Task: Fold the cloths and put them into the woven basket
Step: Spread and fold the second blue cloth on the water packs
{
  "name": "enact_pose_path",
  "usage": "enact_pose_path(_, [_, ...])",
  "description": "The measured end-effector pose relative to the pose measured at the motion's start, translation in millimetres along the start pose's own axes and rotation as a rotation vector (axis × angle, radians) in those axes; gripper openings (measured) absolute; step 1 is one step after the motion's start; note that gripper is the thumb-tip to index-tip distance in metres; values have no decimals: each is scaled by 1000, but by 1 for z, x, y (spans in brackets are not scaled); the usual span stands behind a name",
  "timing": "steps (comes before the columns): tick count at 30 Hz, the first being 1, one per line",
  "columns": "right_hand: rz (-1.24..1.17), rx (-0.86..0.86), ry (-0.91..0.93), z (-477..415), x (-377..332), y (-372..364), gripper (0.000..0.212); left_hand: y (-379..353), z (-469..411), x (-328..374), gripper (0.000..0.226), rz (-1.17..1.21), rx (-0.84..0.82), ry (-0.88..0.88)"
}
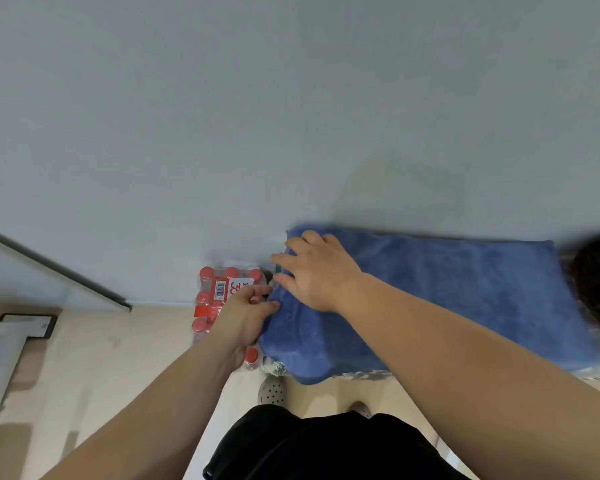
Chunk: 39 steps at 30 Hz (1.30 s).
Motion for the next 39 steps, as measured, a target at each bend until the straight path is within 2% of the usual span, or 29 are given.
enact_pose_path(6, [180, 14, -11, 0, -3, -11, 52, 7, 9, -20, 13, -61, -27, 29])
enact_pose_path(11, [290, 61, 91, -9, -26, 0, 50, 2, 16, -11, 34, -34, -84, -78])
enact_pose_path(17, [381, -78, 0, -26, -30, 4, 54, -2, 22, -4, 44, -2, -157, -130])
enact_pose_path(21, [422, -176, 66, -25, -28, -4, 53, 0, 24, -11, 42, -51, -176, -121])
enact_pose_path(26, [379, -68, 61, -26, -27, 3, 52, -3, 27, -13, 44, -88, -205, -122])
enact_pose_path(30, [177, 99, 4, -22, -21, 7, 23, -6, 25, -13, 25, -101, -252, -111])
enact_pose_path(31, [35, 107, -60, -18, -13, 11, 20, -6, 24, -13, 17, -127, -258, -111])
enact_pose_path(33, [-292, 85, -177, -8, 4, 17, 14, -6, 22, -14, 25, -199, -271, -112])
enact_pose_path(35, [-542, 92, -334, 2, 20, 19, 32, -7, 20, -14, 32, -265, -283, -122])
enact_pose_path(37, [-761, 116, -529, 8, 38, 13, 36, -9, 18, -13, 24, -323, -296, -148])
enact_pose_path(39, [-873, 118, -637, 11, 50, 3, 34, -11, 17, -11, 19, -392, -312, -172])
Point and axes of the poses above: each hand's wrist, its own z-axis away from the middle knuckle, its own y-axis out of the back of the hand, x = y × z, the point moved 6 cm from there along -z, towards the middle knuckle, and after that the axes turned 15 degrees about -y, right-handed, at the moved point
